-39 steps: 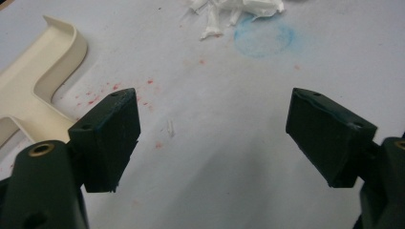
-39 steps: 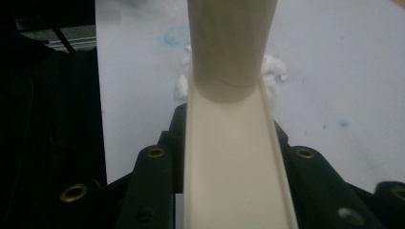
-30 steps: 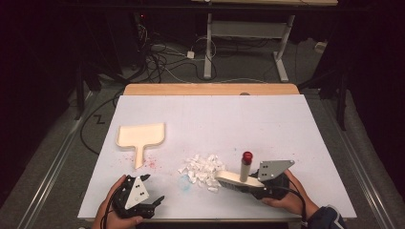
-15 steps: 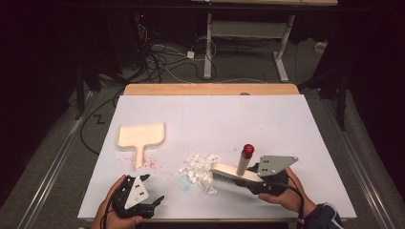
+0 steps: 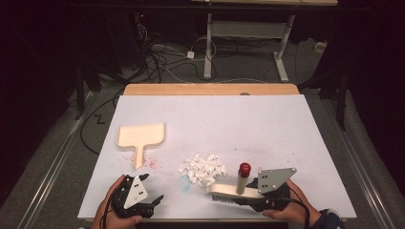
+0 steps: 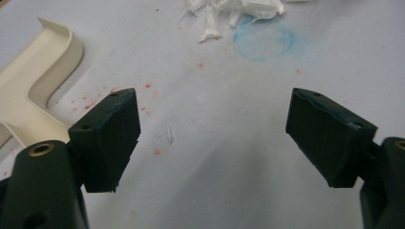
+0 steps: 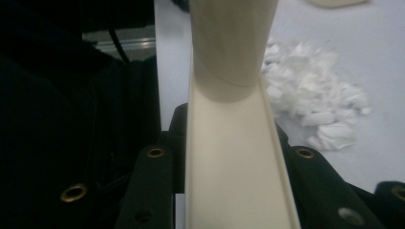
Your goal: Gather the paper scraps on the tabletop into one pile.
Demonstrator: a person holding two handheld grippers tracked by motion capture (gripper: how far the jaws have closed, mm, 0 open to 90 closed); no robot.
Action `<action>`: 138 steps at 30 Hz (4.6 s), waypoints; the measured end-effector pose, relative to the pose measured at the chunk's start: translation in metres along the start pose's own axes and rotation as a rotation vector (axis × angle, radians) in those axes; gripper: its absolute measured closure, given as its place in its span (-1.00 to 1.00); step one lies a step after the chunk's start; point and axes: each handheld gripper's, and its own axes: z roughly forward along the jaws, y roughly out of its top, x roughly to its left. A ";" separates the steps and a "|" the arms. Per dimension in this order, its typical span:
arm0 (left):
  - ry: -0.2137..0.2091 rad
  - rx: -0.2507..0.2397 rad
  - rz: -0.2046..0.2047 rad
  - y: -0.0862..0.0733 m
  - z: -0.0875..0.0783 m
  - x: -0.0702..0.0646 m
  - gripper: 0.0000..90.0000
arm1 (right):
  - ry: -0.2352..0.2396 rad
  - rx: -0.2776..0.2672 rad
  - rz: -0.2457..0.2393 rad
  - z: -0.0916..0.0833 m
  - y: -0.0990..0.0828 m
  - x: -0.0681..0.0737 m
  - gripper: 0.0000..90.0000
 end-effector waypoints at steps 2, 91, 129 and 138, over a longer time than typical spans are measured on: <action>-0.002 -0.002 -0.001 0.000 0.000 0.000 -0.60 | 0.002 0.026 -0.001 0.011 -0.002 -0.002 0.52; -0.003 0.046 0.041 0.000 0.006 -0.002 -0.60 | -0.552 -0.072 0.314 -0.069 -0.032 -0.031 0.51; 0.002 0.062 0.045 0.000 0.008 -0.001 -0.60 | -0.757 -0.011 0.252 -0.080 -0.056 -0.062 -0.44; 0.022 0.044 0.034 0.000 0.006 -0.001 -0.62 | -0.823 -0.118 0.227 -0.073 -0.063 -0.011 -0.52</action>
